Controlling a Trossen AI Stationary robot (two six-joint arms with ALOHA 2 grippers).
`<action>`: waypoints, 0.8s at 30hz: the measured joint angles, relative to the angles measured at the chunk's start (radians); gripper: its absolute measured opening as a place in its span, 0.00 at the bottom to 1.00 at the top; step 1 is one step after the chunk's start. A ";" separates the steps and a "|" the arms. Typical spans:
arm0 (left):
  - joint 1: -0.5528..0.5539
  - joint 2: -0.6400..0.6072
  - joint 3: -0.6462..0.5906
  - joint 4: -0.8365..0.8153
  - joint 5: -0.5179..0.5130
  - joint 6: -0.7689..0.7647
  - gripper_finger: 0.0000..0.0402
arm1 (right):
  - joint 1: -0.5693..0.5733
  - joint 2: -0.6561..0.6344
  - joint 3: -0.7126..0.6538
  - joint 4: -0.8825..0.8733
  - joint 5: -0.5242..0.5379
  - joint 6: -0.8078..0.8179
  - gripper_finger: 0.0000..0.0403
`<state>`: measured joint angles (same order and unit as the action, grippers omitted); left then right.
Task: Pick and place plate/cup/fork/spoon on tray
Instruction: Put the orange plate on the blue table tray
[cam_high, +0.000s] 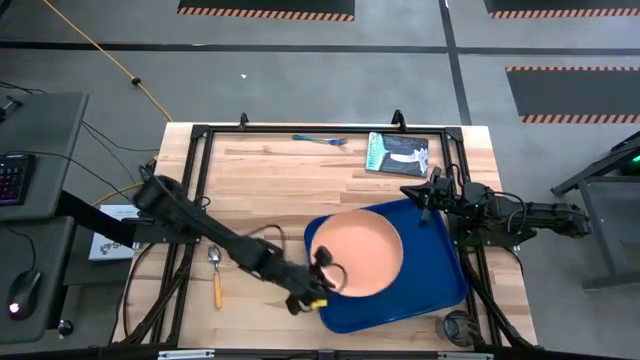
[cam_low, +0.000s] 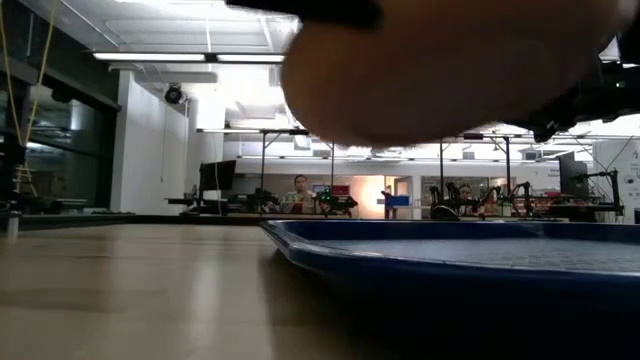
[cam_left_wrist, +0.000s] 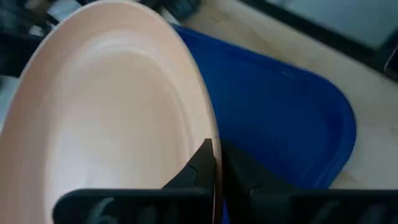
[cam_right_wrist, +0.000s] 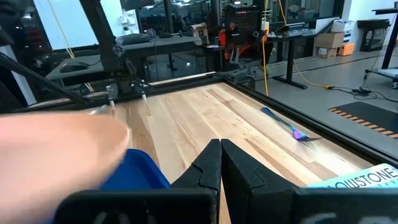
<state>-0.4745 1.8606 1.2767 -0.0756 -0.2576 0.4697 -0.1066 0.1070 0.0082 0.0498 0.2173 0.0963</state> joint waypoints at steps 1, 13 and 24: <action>0.005 0.033 0.029 0.000 0.003 0.021 0.00 | 0.000 0.000 0.000 0.000 0.000 0.000 0.01; 0.051 0.326 0.206 -0.003 0.063 0.059 0.00 | 0.000 -0.002 0.000 0.000 0.000 0.000 0.01; 0.064 0.369 0.212 0.011 0.042 0.060 0.05 | 0.000 -0.002 0.000 0.000 0.000 0.000 0.01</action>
<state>-0.4108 2.2294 1.4883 -0.0642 -0.2157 0.5293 -0.1066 0.1055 0.0082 0.0498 0.2173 0.0966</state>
